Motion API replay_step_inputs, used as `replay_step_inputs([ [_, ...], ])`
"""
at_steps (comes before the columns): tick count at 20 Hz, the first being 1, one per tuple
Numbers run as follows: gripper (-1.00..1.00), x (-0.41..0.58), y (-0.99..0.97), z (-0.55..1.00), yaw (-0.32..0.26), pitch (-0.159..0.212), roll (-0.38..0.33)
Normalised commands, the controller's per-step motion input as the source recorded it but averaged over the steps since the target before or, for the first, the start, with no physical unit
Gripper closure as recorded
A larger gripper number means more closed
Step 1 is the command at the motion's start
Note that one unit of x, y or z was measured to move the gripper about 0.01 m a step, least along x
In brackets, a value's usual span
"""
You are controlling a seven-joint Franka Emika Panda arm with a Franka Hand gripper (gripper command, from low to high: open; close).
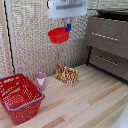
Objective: Transport the gripper mindfully toward the orange-red bowl and clasp it to elevate with ease. Ensure your robot's arm aligns efficiently with the top drawer's opening. Carefully slide the orange-red bowl into the designated spot with precision. After confirmation, withdraw the gripper gently. Close the drawer smoothly by transitioning the gripper to its handle.
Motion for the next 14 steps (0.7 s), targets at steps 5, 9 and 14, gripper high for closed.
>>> replay_step_inputs([
  [5,1.00,0.258,-0.39,0.90,-0.234,0.076,0.000],
  [9,1.00,0.264,-0.39,0.92,-0.229,0.064,0.000],
  [14,1.00,0.103,-0.12,0.70,-0.296,0.007,0.004],
])
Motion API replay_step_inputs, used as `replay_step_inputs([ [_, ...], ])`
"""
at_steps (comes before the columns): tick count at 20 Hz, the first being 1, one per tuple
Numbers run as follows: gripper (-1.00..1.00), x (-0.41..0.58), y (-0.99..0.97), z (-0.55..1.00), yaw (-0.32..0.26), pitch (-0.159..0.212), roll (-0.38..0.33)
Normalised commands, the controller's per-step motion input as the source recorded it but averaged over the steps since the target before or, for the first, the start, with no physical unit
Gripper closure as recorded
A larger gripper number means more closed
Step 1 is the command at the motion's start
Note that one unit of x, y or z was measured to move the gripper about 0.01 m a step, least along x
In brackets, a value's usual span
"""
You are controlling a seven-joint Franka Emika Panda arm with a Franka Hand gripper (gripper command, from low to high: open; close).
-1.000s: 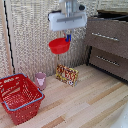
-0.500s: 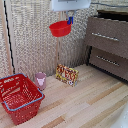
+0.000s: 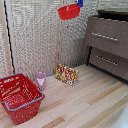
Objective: Transport the gripper mindfully toward the orange-red bowl and clasp it to elevate with ease. Ensure your robot's arm aligns efficiently with the top drawer's opening. Carefully slide the orange-red bowl into the designated spot with precision. After confirmation, withdraw the gripper gently. Close the drawer smoothly by transitioning the gripper to its handle.
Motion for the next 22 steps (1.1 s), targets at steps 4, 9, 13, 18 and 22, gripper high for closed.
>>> replay_step_inputs([
  [4,1.00,0.034,-0.36,0.77,-0.274,0.058,0.009],
  [9,1.00,0.145,-0.38,0.76,-0.266,0.040,0.000],
  [13,1.00,0.182,-0.51,0.70,-0.220,0.002,0.000],
  [18,1.00,0.230,-0.73,0.60,-0.137,-0.005,-0.003],
  [22,1.00,0.216,-0.83,0.56,-0.106,-0.006,-0.001],
])
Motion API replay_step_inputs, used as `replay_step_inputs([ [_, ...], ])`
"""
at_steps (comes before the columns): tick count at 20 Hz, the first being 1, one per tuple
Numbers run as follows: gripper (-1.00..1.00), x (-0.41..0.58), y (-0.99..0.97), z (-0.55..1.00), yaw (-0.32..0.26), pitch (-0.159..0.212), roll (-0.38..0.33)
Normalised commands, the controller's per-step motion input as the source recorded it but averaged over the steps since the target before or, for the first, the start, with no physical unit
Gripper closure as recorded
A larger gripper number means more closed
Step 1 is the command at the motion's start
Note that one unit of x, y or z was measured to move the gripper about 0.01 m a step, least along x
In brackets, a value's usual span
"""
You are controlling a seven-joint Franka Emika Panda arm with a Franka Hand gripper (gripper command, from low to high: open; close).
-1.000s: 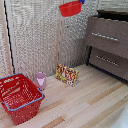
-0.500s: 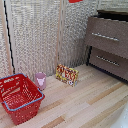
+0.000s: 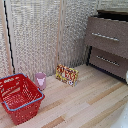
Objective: Transport the gripper mindfully toward the orange-red bowl and clasp it to elevate with ease. Ensure your robot's arm aligns efficiently with the top drawer's opening. Carefully slide the orange-red bowl into the designated spot with precision. After confirmation, withdraw the gripper gently. Close the drawer smoothly by transitioning the gripper to its handle.
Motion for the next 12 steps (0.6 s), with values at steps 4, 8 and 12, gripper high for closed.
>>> replay_step_inputs([
  [4,1.00,0.091,-0.86,0.38,-0.107,-0.009,0.000],
  [8,1.00,0.000,-0.86,0.21,-0.102,0.018,-0.016],
  [12,1.00,-0.039,-0.88,0.11,-0.080,0.079,-0.038],
])
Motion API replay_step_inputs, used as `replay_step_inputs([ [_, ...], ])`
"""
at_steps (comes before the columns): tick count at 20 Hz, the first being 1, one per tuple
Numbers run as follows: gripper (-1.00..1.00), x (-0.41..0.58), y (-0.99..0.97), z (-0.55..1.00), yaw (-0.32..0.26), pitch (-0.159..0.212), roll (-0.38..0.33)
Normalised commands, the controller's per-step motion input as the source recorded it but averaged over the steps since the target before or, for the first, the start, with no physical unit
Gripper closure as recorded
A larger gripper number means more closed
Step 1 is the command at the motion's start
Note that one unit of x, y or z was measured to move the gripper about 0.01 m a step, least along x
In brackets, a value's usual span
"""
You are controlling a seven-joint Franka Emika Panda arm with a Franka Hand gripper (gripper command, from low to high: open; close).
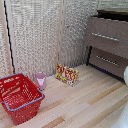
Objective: Transport the gripper mindfully toward the orange-red bowl and clasp it to elevate with ease. Ensure your robot's arm aligns efficiently with the top drawer's opening. Carefully slide the orange-red bowl into the designated spot with precision. After confirmation, withdraw the gripper gently. Close the drawer smoothly by transitioning the gripper to its handle.
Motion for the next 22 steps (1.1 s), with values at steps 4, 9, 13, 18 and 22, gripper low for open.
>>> replay_step_inputs([
  [4,1.00,-0.080,-0.85,0.12,-0.072,0.098,-0.074],
  [9,1.00,-0.289,-0.69,-0.01,-0.097,0.089,-0.097],
  [13,1.00,-0.284,-0.37,-0.26,-0.085,0.053,-0.152],
  [18,1.00,-0.091,-0.14,-0.44,-0.039,0.035,-0.086],
  [22,1.00,-0.006,0.00,-0.54,0.000,0.021,-0.004],
])
